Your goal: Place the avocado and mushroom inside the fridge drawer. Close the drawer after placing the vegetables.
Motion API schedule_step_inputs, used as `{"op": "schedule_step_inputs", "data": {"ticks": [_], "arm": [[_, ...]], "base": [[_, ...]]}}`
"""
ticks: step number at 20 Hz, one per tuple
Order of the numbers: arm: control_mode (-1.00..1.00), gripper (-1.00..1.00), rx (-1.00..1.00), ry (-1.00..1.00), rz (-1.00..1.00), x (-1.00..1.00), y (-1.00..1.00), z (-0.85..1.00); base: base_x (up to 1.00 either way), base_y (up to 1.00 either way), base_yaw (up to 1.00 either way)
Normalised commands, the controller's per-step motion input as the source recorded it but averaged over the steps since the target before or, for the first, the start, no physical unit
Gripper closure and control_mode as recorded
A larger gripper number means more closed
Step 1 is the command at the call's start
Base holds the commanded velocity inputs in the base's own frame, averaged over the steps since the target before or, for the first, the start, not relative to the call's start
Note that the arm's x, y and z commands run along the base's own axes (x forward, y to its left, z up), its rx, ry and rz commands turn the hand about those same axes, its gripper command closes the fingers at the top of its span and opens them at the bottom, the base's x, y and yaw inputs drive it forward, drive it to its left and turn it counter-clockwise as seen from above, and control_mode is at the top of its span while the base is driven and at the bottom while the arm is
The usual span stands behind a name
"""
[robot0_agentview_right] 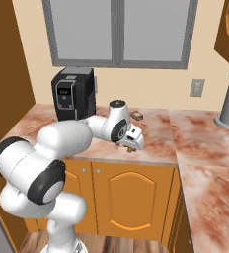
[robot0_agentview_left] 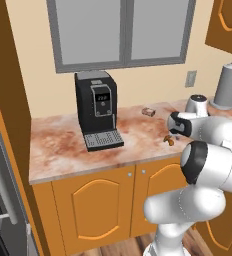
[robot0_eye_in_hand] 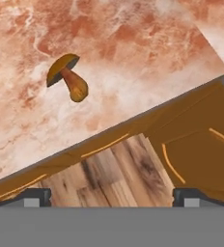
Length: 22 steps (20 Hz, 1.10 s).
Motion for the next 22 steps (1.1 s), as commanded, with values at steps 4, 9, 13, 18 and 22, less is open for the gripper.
{"op": "schedule_step_inputs", "data": {"ticks": [4, 9, 13, 18, 22], "arm": [[-1.00, -1.00, 0.05, -0.14, -0.03, 0.01, 0.08, -0.04], [-1.00, -1.00, 0.04, -0.14, 0.00, 0.03, 0.12, -0.09], [-1.00, -1.00, 0.03, -0.05, 0.00, 0.29, 0.06, -0.02], [-1.00, -1.00, 0.03, 0.00, 0.00, 0.55, 0.14, -0.02], [-1.00, -1.00, 0.01, 0.00, 0.00, 0.49, 0.11, -0.08]], "base": [[0.00, 0.00, 0.00], [0.00, 0.00, 0.00], [0.00, 0.00, 0.00], [0.00, 0.00, 0.00], [0.00, 0.00, 0.00]]}}
